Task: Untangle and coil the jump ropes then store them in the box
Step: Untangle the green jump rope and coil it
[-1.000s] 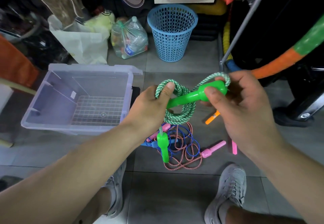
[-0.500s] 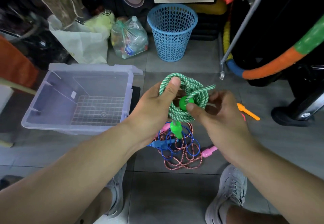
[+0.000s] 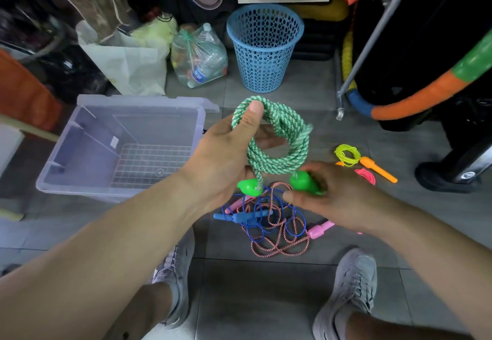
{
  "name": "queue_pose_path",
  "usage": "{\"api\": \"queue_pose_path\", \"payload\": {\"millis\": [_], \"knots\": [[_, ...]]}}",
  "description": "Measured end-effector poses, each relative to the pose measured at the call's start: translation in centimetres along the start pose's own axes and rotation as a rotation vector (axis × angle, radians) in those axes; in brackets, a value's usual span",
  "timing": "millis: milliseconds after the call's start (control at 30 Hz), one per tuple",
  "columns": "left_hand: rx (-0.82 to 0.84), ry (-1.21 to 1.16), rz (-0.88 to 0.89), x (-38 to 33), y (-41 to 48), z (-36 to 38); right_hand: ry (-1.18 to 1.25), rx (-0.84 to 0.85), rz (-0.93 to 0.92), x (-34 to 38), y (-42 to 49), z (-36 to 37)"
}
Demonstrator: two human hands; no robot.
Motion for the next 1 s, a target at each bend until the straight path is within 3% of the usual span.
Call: {"api": "queue_pose_path", "payload": {"millis": [67, 200, 333, 500, 600, 733, 800, 867, 1000], "knots": [[-0.04, 0.069, 0.03, -0.1, 0.0, -0.2, -0.125, 0.068, 0.146, -1.2, -0.3, -0.1], [-0.08, 0.029, 0.061, -0.3, -0.2, -0.4, -0.091, 0.185, 0.296, -1.7, -0.9, 0.6], [-0.096, -0.069, 0.061, -1.1, -0.4, -0.6, -0.149, 0.168, 0.315, -1.1, -0.8, 0.7], [-0.032, 0.054, 0.069, -0.5, -0.5, 0.1, -0.203, 0.178, 0.238, -0.6, -0.5, 0.4], [0.034, 0.088, 0.077, -0.3, -0.7, 0.6, 0.065, 0.202, 0.193, -1.0, -0.5, 0.6], [0.106, 0.114, 0.077, 0.0, -0.8, 0.9, 0.635, 0.309, -0.061, 1.9, -1.0, 0.6], [0.131, 0.15, 0.084, 0.4, -0.7, 1.0, 0.816, 0.196, -0.149, 3.5, -0.7, 0.0], [0.126, 0.238, 0.11, 0.8, -0.5, 0.8, 0.809, 0.016, -0.155, 3.4, -0.3, 0.0], [0.112, 0.412, 0.147, 1.1, -0.3, 0.5, 0.369, -0.242, -0.164, 3.6, -0.2, -0.3]]}}
Point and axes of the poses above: each hand's wrist, its own y-axis towards the middle knuckle, its own z-axis out of the palm, x = y × z, the point moved 4 cm from there along y, towards the middle knuckle, and after that the axes turned 12 degrees about -z, right-handed, at the moved point
